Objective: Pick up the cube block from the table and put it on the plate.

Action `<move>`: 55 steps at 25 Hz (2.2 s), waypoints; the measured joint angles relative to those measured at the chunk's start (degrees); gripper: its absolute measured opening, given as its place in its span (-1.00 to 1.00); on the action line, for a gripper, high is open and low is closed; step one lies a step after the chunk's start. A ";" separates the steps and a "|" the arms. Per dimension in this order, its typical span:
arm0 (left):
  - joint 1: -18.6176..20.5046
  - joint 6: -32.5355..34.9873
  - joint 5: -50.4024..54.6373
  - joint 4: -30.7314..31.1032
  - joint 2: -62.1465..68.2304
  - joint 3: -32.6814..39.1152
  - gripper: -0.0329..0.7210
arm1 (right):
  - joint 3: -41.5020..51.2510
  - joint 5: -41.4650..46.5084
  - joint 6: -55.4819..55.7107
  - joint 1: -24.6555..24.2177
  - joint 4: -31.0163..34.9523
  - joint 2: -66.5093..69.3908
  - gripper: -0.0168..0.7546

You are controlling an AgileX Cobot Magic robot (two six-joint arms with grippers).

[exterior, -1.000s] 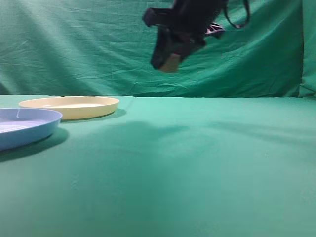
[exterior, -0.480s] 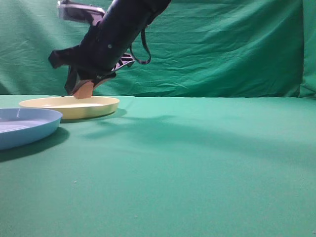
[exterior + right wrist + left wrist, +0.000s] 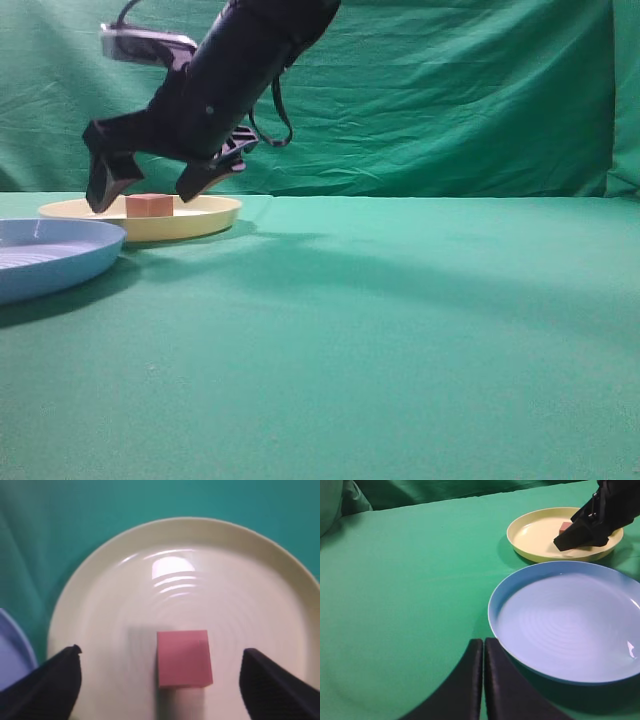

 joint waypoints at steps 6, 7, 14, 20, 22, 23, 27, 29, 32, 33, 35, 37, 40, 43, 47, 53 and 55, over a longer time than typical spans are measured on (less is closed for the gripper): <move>0.00 0.00 0.00 0.00 0.00 0.00 -0.91 | -0.45 17.58 9.19 -2.98 -5.40 -14.41 -0.56; 0.00 0.00 0.00 0.00 0.00 0.00 -0.91 | -0.45 20.74 12.04 -3.81 -6.81 -16.54 -0.73; 0.00 0.00 0.00 0.00 0.00 0.00 -0.91 | -0.52 35.74 22.21 -8.39 -12.27 -30.52 -0.96; 0.00 0.00 0.00 0.00 0.00 0.00 -0.91 | 8.18 36.99 23.18 -8.45 -14.34 -45.65 -0.96; 0.00 0.00 0.00 0.00 0.00 0.00 -0.91 | 14.76 34.23 23.18 -8.45 -14.47 -51.60 -0.96; 0.00 0.00 0.00 0.00 0.00 0.00 -0.91 | 18.81 32.17 23.29 -8.45 -14.47 -54.97 -0.96; 0.00 0.00 0.00 0.00 0.00 0.00 -0.91 | 34.77 24.47 23.41 -8.45 -14.47 -68.21 -0.96; 0.00 0.00 0.00 0.00 0.00 0.00 -0.91 | 41.56 23.07 23.62 -8.45 -14.47 -74.03 -0.96; 0.00 0.00 0.00 0.00 0.00 0.00 -0.91 | 48.92 22.83 24.33 -8.45 -15.46 -81.47 -0.96; 0.00 0.00 0.00 0.00 0.00 0.00 -0.91 | 50.84 22.57 25.10 -8.45 -15.96 -83.68 -0.96; 0.00 0.00 0.00 0.00 0.00 0.00 -0.91 | 55.38 21.51 26.70 -8.45 -16.94 -87.90 -0.96; 0.00 0.00 0.00 0.00 0.00 0.00 -0.91 | 59.44 19.67 28.64 -8.45 -18.58 -91.99 -0.96; 0.00 0.00 0.00 0.00 0.00 0.00 -0.91 | 64.99 16.72 31.46 -8.45 -22.05 -98.75 -0.96; 0.00 0.00 0.00 0.00 0.00 0.00 -0.91 | 70.31 13.22 33.32 -9.13 -26.18 -105.14 -0.96; 0.00 0.00 0.00 0.00 0.00 0.00 -0.91 | 77.29 9.11 33.69 -16.27 -27.21 -112.06 -0.96; 0.00 0.00 0.00 0.00 0.00 0.00 -0.91 | 90.57 1.85 33.80 -29.52 -26.42 -120.92 -0.96; 0.00 0.00 0.00 0.00 0.00 0.00 -0.91 | 95.04 -0.87 33.80 -32.42 -26.42 -123.92 -0.96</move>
